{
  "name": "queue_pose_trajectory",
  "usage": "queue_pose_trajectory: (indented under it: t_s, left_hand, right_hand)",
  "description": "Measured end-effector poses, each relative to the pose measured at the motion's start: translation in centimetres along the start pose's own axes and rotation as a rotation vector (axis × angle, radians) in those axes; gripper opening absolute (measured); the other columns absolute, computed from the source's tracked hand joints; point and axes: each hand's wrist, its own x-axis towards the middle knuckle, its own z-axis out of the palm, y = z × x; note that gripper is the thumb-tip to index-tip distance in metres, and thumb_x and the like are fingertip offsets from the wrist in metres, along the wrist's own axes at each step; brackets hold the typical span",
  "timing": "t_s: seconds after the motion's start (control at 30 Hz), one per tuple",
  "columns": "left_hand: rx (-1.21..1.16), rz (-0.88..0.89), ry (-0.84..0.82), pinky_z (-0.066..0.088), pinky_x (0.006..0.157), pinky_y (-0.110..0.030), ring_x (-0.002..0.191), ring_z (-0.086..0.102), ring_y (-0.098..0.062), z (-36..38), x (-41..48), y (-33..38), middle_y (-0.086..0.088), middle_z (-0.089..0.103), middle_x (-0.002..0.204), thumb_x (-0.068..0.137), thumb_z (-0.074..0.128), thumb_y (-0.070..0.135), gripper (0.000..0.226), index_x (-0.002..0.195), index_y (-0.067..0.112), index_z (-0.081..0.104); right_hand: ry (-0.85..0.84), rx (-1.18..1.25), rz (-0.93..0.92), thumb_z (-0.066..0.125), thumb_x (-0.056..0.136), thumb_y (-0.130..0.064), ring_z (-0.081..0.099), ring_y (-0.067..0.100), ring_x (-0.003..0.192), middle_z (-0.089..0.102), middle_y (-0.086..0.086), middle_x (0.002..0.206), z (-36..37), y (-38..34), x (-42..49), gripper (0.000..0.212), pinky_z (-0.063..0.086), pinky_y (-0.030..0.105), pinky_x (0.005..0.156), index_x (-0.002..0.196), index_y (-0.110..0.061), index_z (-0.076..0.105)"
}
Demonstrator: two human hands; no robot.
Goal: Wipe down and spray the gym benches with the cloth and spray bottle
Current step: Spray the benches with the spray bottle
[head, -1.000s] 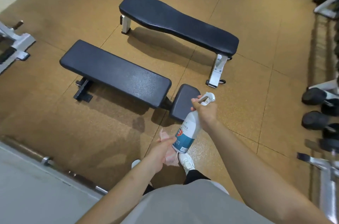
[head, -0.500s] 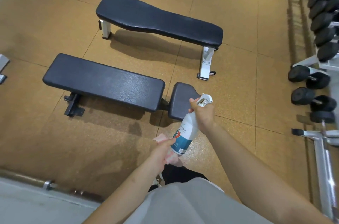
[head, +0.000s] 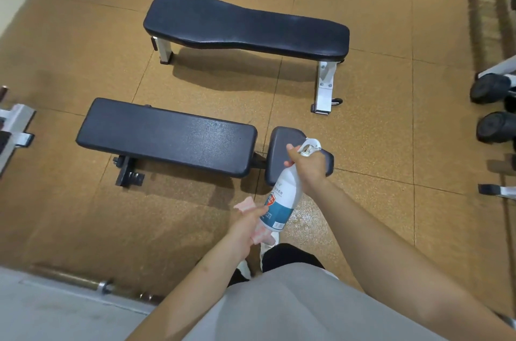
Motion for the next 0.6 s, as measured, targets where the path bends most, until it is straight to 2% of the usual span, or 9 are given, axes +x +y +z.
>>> queue_pose_trajectory:
  t_s: [0.1, 0.2, 0.27, 0.3, 0.37, 0.47, 0.53, 0.6]
  left_hand:
    - [-0.014, 0.008, 0.028, 0.066, 0.072, -0.048, 0.107, 0.072, -0.032, 0.3, 0.2, 0.2, -0.011, 0.069, 0.129, 0.084, 0.084, 0.019, 0.045, 0.126, 0.019, 0.067]
    - [0.024, 0.009, 0.015, 0.065, 0.064, -0.040, 0.101, 0.071, -0.028, 0.1, -0.8, 0.5, -0.010, 0.066, 0.129, 0.082, 0.086, 0.021, 0.059, 0.133, 0.014, 0.056]
    - [0.034, -0.003, 0.004, 0.062, 0.057, -0.036, 0.098, 0.069, -0.026, -0.4, -0.9, 0.8, -0.010, 0.063, 0.126, 0.086, 0.083, 0.019, 0.054, 0.129, 0.013, 0.051]
    - [0.052, -0.006, -0.007, 0.062, 0.061, -0.038, 0.102, 0.069, -0.027, -0.7, -0.5, 0.9, -0.010, 0.063, 0.126, 0.087, 0.082, 0.019, 0.052, 0.128, 0.015, 0.051]
    - [0.084, -0.023, -0.034, 0.064, 0.079, -0.047, 0.109, 0.069, -0.029, -1.5, -0.2, 1.2, -0.010, 0.064, 0.131, 0.086, 0.083, 0.022, 0.051, 0.127, 0.018, 0.053]
    - [0.135, -0.019, -0.058, 0.063, 0.087, -0.052, 0.109, 0.070, -0.031, -2.9, 0.5, 2.1, -0.011, 0.064, 0.131, 0.085, 0.084, 0.024, 0.050, 0.125, 0.020, 0.054]
    - [0.136, -0.026, -0.078, 0.061, 0.091, -0.051, 0.108, 0.068, -0.034, -4.3, 1.2, 2.6, -0.012, 0.061, 0.128, 0.087, 0.082, 0.022, 0.048, 0.124, 0.018, 0.051]
    - [0.148, -0.030, -0.115, 0.062, 0.088, -0.048, 0.100, 0.068, -0.034, -5.8, 1.6, 2.9, -0.011, 0.060, 0.126, 0.088, 0.081, 0.021, 0.048, 0.125, 0.018, 0.051]
  right_hand:
    - [-0.063, 0.056, -0.012, 0.076, 0.090, -0.009, 0.066, 0.012, 0.052, 0.070, 0.003, 0.082, -0.3, -0.3, 0.4, 0.011, 0.055, 0.026, 0.057, 0.091, -0.016, 0.067]
    - [0.006, 0.030, 0.044, 0.082, 0.086, -0.022, 0.066, 0.013, 0.050, 0.069, 0.006, 0.073, -0.3, -0.1, 0.5, 0.020, 0.056, 0.030, 0.060, 0.084, -0.015, 0.063]
    - [0.058, 0.008, 0.066, 0.084, 0.083, -0.029, 0.066, 0.016, 0.052, 0.068, 0.007, 0.064, 0.0, 0.0, 0.2, 0.027, 0.056, 0.035, 0.065, 0.080, -0.014, 0.061]
    - [0.072, 0.016, 0.063, 0.085, 0.082, -0.029, 0.066, 0.018, 0.054, 0.068, 0.006, 0.063, 0.1, 0.1, 0.1, 0.027, 0.057, 0.038, 0.067, 0.080, -0.015, 0.062]
    - [0.070, 0.056, 0.036, 0.085, 0.082, -0.021, 0.068, 0.020, 0.058, 0.071, 0.005, 0.073, 0.4, 0.5, -0.2, 0.020, 0.057, 0.039, 0.069, 0.083, -0.016, 0.065]
    - [0.071, 0.102, 0.001, 0.080, 0.087, -0.013, 0.067, 0.017, 0.061, 0.073, 0.005, 0.090, 1.2, 0.7, -1.1, 0.014, 0.058, 0.039, 0.071, 0.093, -0.020, 0.070]
    - [0.150, 0.123, 0.013, 0.080, 0.087, -0.017, 0.067, 0.016, 0.059, 0.071, 0.005, 0.080, 2.1, 0.8, -1.8, 0.013, 0.058, 0.040, 0.073, 0.086, -0.018, 0.067]
    - [0.276, 0.132, 0.051, 0.082, 0.086, -0.025, 0.065, 0.018, 0.059, 0.068, 0.003, 0.064, 3.1, 1.1, -2.7, 0.024, 0.057, 0.039, 0.074, 0.079, -0.017, 0.060]
